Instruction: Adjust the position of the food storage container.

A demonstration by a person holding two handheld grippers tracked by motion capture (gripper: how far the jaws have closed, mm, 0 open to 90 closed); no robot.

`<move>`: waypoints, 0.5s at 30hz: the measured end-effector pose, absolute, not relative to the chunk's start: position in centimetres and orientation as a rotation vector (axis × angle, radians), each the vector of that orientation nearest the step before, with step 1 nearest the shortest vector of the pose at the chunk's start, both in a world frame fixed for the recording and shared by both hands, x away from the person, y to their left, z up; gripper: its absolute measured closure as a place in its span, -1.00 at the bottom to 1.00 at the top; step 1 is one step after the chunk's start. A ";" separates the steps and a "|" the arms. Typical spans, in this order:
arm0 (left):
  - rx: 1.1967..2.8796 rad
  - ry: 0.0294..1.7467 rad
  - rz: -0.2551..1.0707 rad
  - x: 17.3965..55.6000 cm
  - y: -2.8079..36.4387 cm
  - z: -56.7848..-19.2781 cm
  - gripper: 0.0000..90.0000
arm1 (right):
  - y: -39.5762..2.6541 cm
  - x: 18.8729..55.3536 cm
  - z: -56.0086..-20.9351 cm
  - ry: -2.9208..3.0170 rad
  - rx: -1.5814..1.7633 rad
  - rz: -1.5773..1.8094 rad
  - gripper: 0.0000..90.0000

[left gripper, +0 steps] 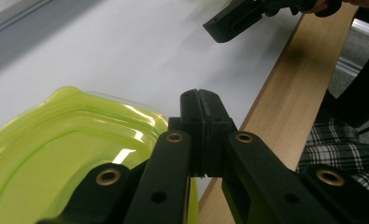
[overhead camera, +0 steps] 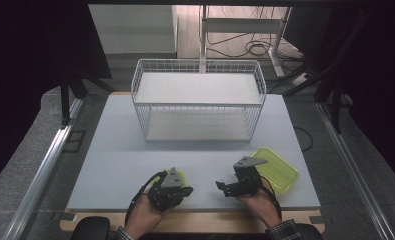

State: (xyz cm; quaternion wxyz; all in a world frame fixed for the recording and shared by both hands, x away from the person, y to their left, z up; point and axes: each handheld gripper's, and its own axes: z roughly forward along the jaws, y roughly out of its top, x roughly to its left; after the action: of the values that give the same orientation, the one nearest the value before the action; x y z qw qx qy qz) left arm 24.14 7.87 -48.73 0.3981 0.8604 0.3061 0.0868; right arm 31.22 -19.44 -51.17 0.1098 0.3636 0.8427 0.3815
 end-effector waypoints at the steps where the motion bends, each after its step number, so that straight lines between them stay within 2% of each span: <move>1: 2.185 0.783 0.240 24.1 8.0 -48.7 1.00 | -19.4 31.2 -51.2 2.477 1.072 1.119 -0.80; 15: 2.171 0.928 0.311 25.4 11.9 -49.2 1.00 | -19.3 31.2 -51.1 2.487 1.092 1.087 -0.80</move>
State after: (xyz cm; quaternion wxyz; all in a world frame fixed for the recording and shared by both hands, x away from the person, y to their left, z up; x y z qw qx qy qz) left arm 25.42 11.90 -49.18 0.3710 0.8467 0.3617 0.1213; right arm 31.16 -19.34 -51.06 0.1079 0.3710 0.8451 0.3694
